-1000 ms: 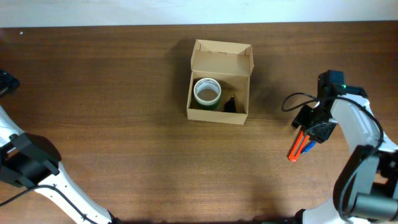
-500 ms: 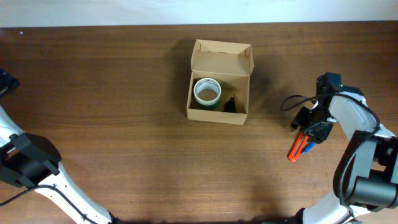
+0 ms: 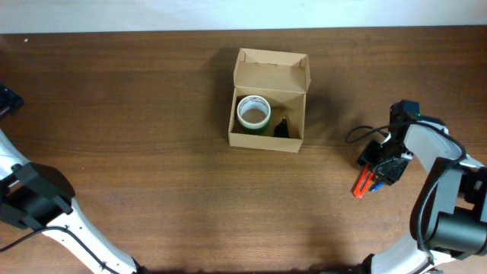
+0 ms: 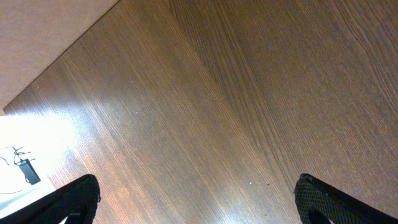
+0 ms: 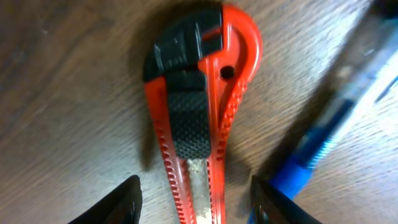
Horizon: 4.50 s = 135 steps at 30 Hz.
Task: Pack container
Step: 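Lower the right gripper onto the orange utility knife and grasp it, then carry the orange utility knife over the box and lower it in, then release the orange knife inside the box and lift the right gripper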
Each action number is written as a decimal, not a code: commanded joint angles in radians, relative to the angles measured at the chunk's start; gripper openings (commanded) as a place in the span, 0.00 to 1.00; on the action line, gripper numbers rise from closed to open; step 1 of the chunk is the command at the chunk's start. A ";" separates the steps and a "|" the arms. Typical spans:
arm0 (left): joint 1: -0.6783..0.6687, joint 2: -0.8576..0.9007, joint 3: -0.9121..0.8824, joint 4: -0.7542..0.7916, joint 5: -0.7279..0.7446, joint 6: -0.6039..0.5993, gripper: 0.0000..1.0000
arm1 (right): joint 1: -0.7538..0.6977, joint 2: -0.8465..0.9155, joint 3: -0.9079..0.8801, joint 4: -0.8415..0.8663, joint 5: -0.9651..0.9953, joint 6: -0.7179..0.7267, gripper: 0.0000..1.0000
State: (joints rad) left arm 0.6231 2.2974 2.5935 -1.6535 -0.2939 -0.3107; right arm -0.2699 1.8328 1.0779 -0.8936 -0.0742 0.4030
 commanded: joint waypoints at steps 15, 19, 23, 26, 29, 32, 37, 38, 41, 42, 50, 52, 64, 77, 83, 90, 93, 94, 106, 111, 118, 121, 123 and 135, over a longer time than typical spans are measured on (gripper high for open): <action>0.004 -0.024 -0.005 0.000 0.003 -0.013 1.00 | -0.006 0.009 -0.016 0.058 -0.031 -0.025 0.17; 0.004 -0.024 -0.005 0.000 0.003 -0.013 1.00 | -0.006 0.009 -0.016 0.060 -0.031 -0.025 0.07; 0.004 -0.024 -0.005 0.000 0.003 -0.013 1.00 | -0.005 0.009 -0.015 0.061 -0.043 -0.027 0.04; 0.004 -0.024 -0.005 0.000 0.003 -0.013 1.00 | -0.005 0.007 -0.007 0.084 -0.095 -0.034 0.04; 0.004 -0.024 -0.005 0.000 0.003 -0.013 1.00 | -0.006 0.003 0.035 0.090 -0.146 -0.035 0.04; 0.004 -0.024 -0.005 0.000 0.003 -0.013 1.00 | -0.005 -0.001 0.115 0.058 -0.169 -0.060 0.04; 0.004 -0.024 -0.005 0.000 0.003 -0.013 1.00 | -0.005 -0.003 0.327 -0.080 -0.171 -0.143 0.04; 0.004 -0.024 -0.005 0.000 0.003 -0.013 1.00 | -0.004 -0.003 0.367 -0.105 -0.171 -0.164 0.04; 0.004 -0.024 -0.005 0.000 0.003 -0.013 1.00 | 0.007 -0.003 0.526 -0.198 -0.180 -0.257 0.04; 0.004 -0.024 -0.005 0.000 0.003 -0.013 1.00 | 0.013 -0.003 0.580 -0.226 -0.180 -0.296 0.04; 0.004 -0.024 -0.005 0.000 0.003 -0.013 1.00 | 0.158 -0.003 0.940 -0.379 -0.160 -0.619 0.04; 0.004 -0.024 -0.005 0.000 0.003 -0.013 1.00 | 0.226 -0.003 0.979 -0.396 -0.080 -0.675 0.03; 0.004 -0.024 -0.005 0.000 0.003 -0.013 1.00 | 0.590 0.071 0.987 -0.409 0.082 -1.088 0.06; 0.004 -0.024 -0.005 0.000 0.003 -0.013 1.00 | 0.709 0.284 0.987 -0.379 0.085 -1.310 0.04; 0.004 -0.024 -0.005 0.000 0.003 -0.013 1.00 | 0.735 0.343 0.987 -0.409 0.083 -1.342 0.04; 0.004 -0.024 -0.005 0.000 0.003 -0.013 1.00 | 0.737 0.371 0.987 -0.447 0.048 -1.361 0.04; 0.004 -0.024 -0.005 0.000 0.003 -0.013 1.00 | 0.737 0.387 0.986 -0.465 0.011 -1.360 0.04; 0.004 -0.024 -0.005 0.000 0.003 -0.013 1.00 | 0.737 0.392 0.985 -0.468 0.005 -1.360 0.04; 0.004 -0.024 -0.005 0.000 0.003 -0.013 1.00 | 0.777 0.409 0.974 -0.479 -0.024 -1.368 0.04; 0.004 -0.024 -0.005 0.000 0.003 -0.013 1.00 | 0.780 0.444 0.962 -0.484 -0.023 -1.367 0.04; 0.004 -0.024 -0.005 0.000 0.003 -0.013 1.00 | 0.780 0.454 0.947 -0.487 -0.021 -1.364 0.29; 0.004 -0.024 -0.005 0.000 0.003 -0.013 1.00 | 0.780 0.454 0.947 -0.487 -0.019 -1.364 0.45; 0.004 -0.024 -0.005 0.000 0.003 -0.013 1.00 | 0.780 0.454 0.947 -0.486 -0.019 -1.364 0.57; 0.004 -0.024 -0.005 0.000 0.003 -0.013 1.00 | 0.779 0.444 0.968 -0.471 0.002 -1.351 0.60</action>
State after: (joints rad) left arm 0.6231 2.2974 2.5935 -1.6535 -0.2939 -0.3107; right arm 0.5037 2.2791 2.0270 -1.3712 -0.0643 -0.9501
